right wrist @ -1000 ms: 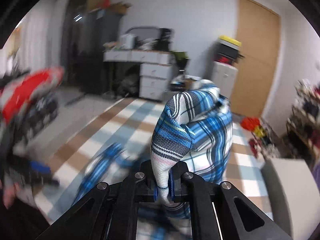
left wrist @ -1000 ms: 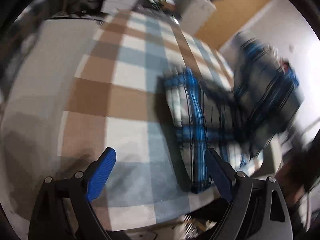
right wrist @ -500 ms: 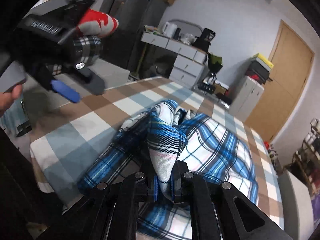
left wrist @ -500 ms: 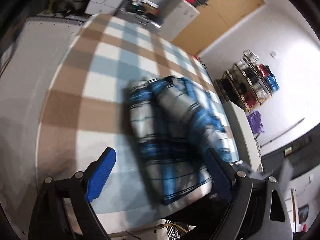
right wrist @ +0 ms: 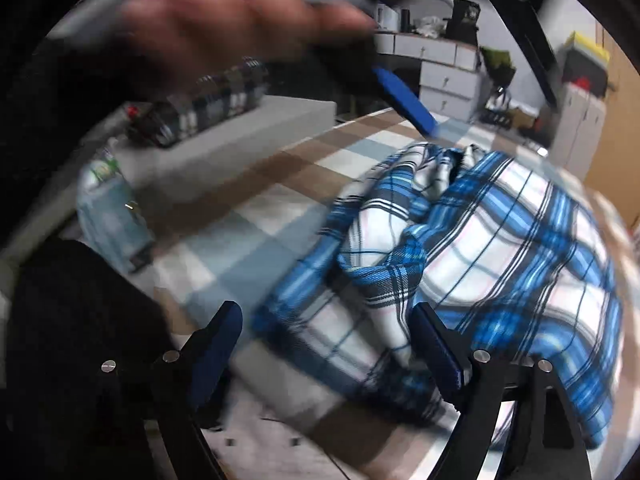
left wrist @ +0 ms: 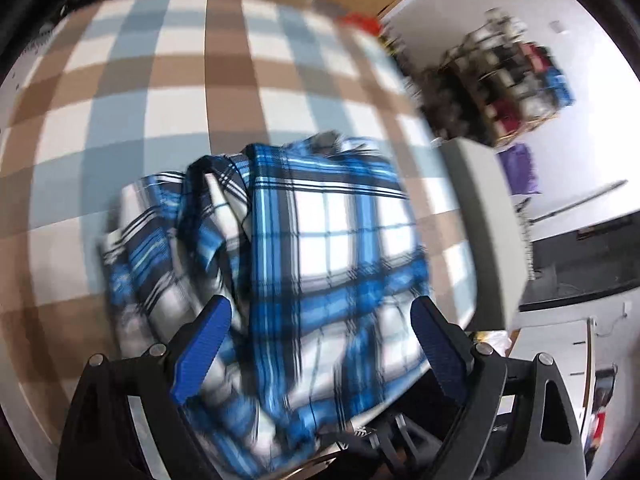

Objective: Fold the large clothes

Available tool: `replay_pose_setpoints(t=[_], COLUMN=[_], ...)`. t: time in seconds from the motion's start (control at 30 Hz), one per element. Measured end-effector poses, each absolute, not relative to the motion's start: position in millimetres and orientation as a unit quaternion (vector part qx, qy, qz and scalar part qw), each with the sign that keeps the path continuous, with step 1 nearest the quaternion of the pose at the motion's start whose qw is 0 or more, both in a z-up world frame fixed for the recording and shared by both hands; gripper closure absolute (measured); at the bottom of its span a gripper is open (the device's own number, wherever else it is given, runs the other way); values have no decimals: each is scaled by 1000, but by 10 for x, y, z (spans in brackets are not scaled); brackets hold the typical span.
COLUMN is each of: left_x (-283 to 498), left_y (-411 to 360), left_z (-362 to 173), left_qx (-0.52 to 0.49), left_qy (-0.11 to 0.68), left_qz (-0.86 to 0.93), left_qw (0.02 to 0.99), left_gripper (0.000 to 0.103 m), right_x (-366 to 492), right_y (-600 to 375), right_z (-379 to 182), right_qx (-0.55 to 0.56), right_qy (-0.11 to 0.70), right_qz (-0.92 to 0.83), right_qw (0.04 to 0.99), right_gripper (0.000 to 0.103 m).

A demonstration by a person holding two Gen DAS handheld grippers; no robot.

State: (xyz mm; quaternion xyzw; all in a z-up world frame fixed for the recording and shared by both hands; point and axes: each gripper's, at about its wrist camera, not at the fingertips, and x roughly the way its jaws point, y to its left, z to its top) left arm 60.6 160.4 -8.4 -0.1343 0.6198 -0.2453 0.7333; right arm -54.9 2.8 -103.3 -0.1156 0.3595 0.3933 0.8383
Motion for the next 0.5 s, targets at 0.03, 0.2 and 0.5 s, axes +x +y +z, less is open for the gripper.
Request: replay_pose_setpoints(t=[0.03,0.2,0.5], left_x=[659,885,815], left_y=[1577,1443,1436], left_z=[-146,-318,2], left_qx=[-136,-132,-133], left_qy=[628,641,583], left_qz=[-234,-208,-208], left_qw=[729,727,774], left_gripper=[15,17,98], right_x=[-608,-556,-416], right_y=[5,-274,-581], right_z=[-1029,-871,-667], right_qx=[-106,-40,38], right_qy=[365,387,392], right_qz=[397,399,389], right_qw=[835,830,833], right_gripper=[16,16,16])
